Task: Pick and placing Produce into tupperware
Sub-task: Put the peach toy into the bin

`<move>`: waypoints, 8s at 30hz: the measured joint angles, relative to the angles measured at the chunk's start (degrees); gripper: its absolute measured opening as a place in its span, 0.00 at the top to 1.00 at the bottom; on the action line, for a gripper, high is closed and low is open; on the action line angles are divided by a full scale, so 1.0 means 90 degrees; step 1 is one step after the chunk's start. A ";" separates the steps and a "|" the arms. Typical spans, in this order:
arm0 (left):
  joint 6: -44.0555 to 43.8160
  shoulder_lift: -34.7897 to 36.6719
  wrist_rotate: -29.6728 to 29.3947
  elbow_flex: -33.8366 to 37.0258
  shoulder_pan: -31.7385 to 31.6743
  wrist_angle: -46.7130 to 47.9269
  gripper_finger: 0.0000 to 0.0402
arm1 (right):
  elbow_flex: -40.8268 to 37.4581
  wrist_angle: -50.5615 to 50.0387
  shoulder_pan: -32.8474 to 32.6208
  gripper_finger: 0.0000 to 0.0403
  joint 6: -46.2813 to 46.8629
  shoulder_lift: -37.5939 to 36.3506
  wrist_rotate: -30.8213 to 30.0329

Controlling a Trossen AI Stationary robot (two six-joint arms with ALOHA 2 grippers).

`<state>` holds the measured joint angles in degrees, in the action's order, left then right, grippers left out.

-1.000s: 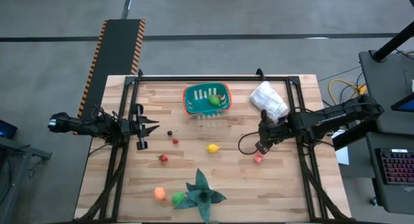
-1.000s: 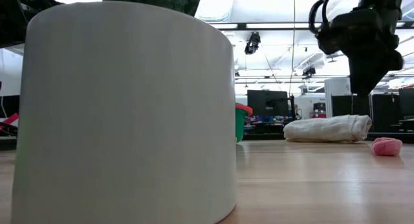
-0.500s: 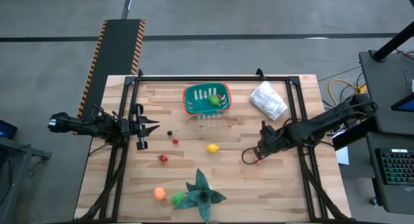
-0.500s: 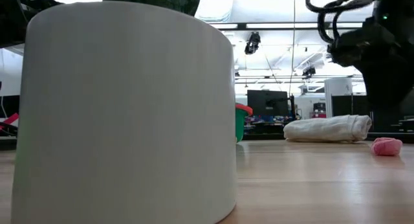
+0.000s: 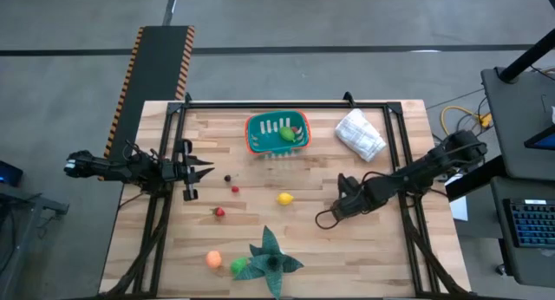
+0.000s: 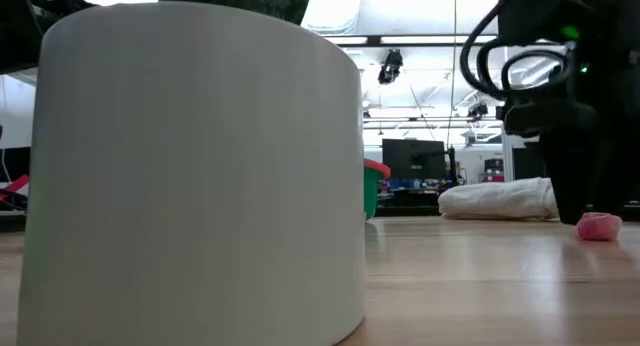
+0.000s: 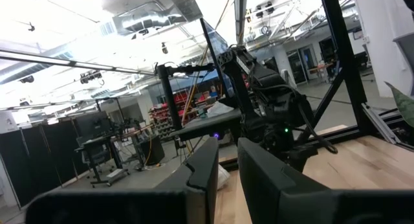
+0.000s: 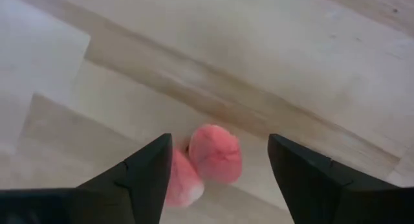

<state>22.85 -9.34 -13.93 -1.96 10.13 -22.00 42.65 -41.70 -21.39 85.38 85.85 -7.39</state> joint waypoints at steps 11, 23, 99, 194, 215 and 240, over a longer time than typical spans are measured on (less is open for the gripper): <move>0.0000 0.0000 0.0000 0.0000 0.0001 0.0000 0.89 | -0.0002 0.0019 -0.0005 0.43 0.0352 0.0109 -0.0216; 0.0000 0.0000 -0.0002 0.0000 0.0000 0.0000 0.89 | -0.0002 0.0003 -0.0120 0.44 0.0349 0.0109 -0.0134; 0.0000 0.0000 -0.0001 0.0000 0.0000 0.0000 0.89 | 0.0717 0.0021 -0.0180 0.84 -0.3222 -0.1703 -0.2017; 0.0002 0.0000 -0.0002 -0.0002 0.0000 -0.0005 0.89 | 0.3215 0.3330 0.0501 0.84 -1.1016 -0.1457 -0.8490; 0.0002 0.0000 -0.0002 -0.0002 0.0000 -0.0002 0.89 | 0.3215 0.3341 0.0799 0.84 -1.1916 -0.1479 -0.6416; 0.0002 0.0000 0.0000 -0.0002 0.0000 -0.0002 0.89 | 0.3211 0.3896 0.0797 0.84 -1.2788 -0.1617 -0.2223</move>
<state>22.87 -9.34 -13.94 -1.98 10.13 -22.02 71.55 -6.63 -14.22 -29.71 71.29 -27.40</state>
